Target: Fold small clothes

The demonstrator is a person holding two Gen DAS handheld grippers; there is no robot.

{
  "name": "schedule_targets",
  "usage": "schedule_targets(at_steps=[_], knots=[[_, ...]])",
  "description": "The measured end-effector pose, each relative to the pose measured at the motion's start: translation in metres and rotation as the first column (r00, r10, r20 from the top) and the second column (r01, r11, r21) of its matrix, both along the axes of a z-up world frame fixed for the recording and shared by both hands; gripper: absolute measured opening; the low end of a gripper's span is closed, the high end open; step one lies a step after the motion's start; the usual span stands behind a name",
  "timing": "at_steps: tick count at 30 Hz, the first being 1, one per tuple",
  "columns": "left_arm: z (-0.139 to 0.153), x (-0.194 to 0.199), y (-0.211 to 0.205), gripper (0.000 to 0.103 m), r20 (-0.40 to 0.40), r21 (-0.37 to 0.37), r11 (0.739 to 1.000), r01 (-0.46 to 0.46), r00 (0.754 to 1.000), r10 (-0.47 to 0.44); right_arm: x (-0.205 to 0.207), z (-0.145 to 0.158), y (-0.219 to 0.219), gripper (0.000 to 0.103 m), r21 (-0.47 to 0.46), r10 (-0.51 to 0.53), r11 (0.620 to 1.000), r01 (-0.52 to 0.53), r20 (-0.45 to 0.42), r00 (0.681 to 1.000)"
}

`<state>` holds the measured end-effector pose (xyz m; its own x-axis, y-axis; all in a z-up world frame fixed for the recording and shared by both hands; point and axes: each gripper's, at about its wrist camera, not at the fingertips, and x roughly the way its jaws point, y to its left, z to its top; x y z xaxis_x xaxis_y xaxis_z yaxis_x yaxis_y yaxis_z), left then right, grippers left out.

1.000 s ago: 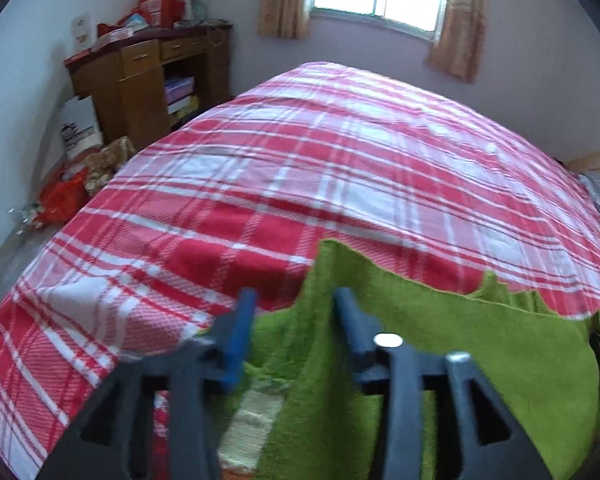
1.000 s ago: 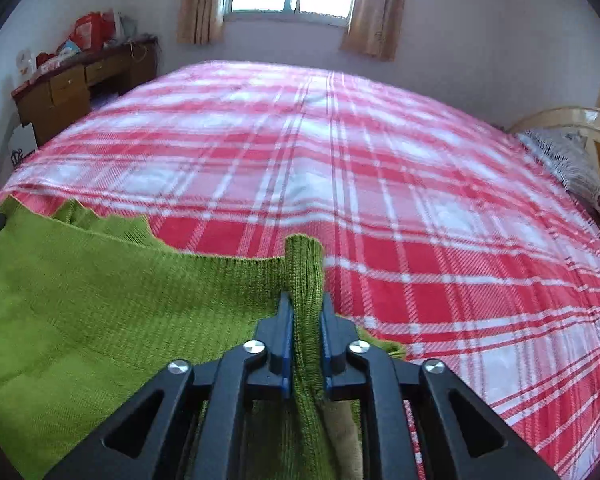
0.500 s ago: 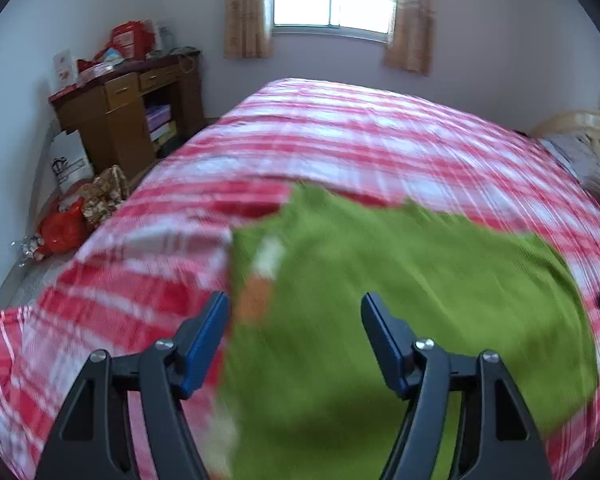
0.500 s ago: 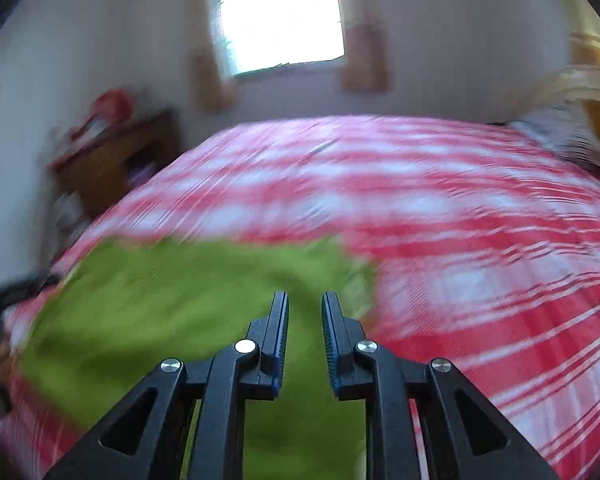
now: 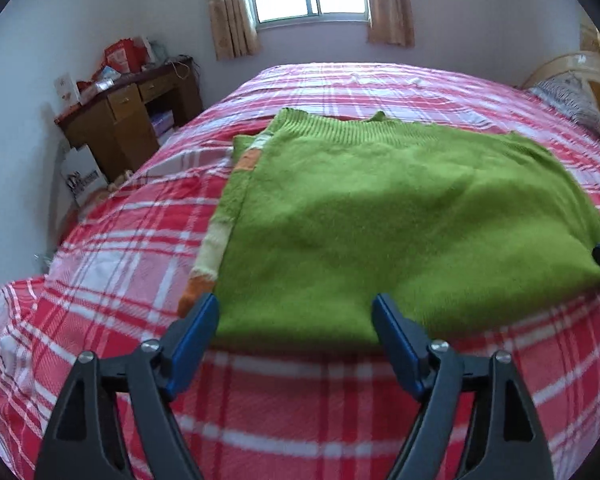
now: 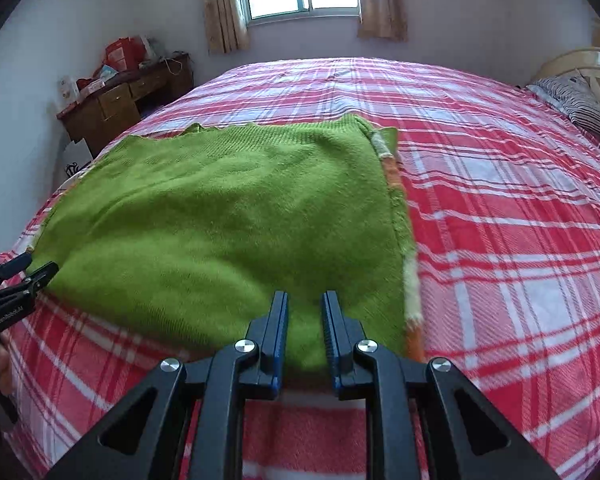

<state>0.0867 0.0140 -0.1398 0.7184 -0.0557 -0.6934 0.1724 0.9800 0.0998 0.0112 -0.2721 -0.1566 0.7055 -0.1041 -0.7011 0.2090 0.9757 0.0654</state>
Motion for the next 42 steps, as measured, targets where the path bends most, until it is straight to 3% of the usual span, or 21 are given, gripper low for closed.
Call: schedule_targets(at_steps=[2,4,6,9,11,15,17,19,20,23,26,29,31,35,38,41,42], knots=[[0.006,-0.004,0.014,0.082,-0.022,-0.066,0.998,0.004,1.0,-0.006,-0.005,0.006,-0.001,0.018,-0.011,-0.034,0.999,0.034,-0.001,0.999],[0.02,-0.001,0.032,0.084,0.005,-0.137,0.99,-0.024,1.0,0.025,-0.012,0.019,0.007,0.018,-0.023,-0.054,0.998,0.055,0.039,0.998],[0.031,0.012,0.047,0.096,0.044,-0.192,0.978,-0.077,0.995,0.087,-0.013,0.034,0.025,0.018,-0.042,-0.007,0.999,0.011,0.091,0.996],[0.036,0.048,0.061,0.096,0.032,-0.268,0.954,-0.13,0.989,0.144,-0.004,0.04,0.048,0.018,-0.047,0.061,0.997,-0.055,0.13,0.99],[0.029,0.07,0.063,0.096,-0.002,-0.286,0.946,-0.155,0.987,0.161,0.005,0.034,0.057,0.018,-0.04,0.066,0.997,-0.061,0.135,0.989],[-0.005,0.109,0.063,0.091,-0.168,-0.347,0.912,-0.22,0.971,0.17,0.012,0.006,0.056,0.018,0.073,0.037,0.996,-0.043,0.087,0.996],[-0.007,0.107,0.057,0.091,-0.135,-0.333,0.916,-0.223,0.973,0.188,0.013,-0.007,0.054,0.018,0.092,0.029,0.995,-0.035,0.063,0.998],[-0.01,0.105,0.042,0.091,-0.122,-0.319,0.932,-0.174,0.982,0.141,0.014,-0.006,0.053,0.018,0.111,0.032,0.993,-0.04,0.072,0.997],[-0.011,0.104,0.036,0.087,-0.118,-0.329,0.932,-0.155,0.986,0.122,0.015,-0.008,0.052,0.018,0.118,0.032,0.992,-0.04,0.071,0.997],[-0.012,0.104,0.025,0.052,-0.127,-0.382,0.917,-0.117,0.989,0.074,0.014,-0.009,0.052,0.018,0.127,0.033,0.991,-0.043,0.083,0.996],[-0.01,0.105,0.03,0.035,-0.128,-0.426,0.894,-0.136,0.988,0.09,0.012,-0.009,0.052,0.018,0.127,0.031,0.991,-0.042,0.089,0.996],[-0.014,0.109,0.04,0.037,-0.162,-0.492,0.856,-0.158,0.983,0.088,0.014,-0.003,0.056,0.018,0.099,0.019,0.995,-0.026,0.069,0.997],[-0.014,0.104,0.042,0.04,-0.165,-0.51,0.844,-0.164,0.982,0.091,0.018,0.01,0.064,0.018,0.093,0.036,0.995,-0.047,0.113,0.993],[-0.013,0.102,0.033,0.046,-0.158,-0.475,0.864,-0.168,0.982,0.104,0.051,0.035,0.092,0.018,0.058,0.091,0.993,-0.104,0.183,0.979],[-0.013,0.101,0.033,0.046,-0.162,-0.479,0.859,-0.182,0.98,0.117,0.083,0.03,0.108,0.018,0.067,0.14,0.986,-0.153,0.159,0.977],[-0.013,0.099,0.033,0.033,-0.144,-0.442,0.88,-0.176,0.982,0.124,0.113,-0.005,0.117,0.019,0.091,0.174,0.98,-0.175,0.01,0.985],[-0.012,0.096,0.033,0.026,-0.135,-0.426,0.889,-0.171,0.983,0.125,0.112,-0.003,0.115,0.019,0.098,0.174,0.98,-0.176,0.03,0.984]])
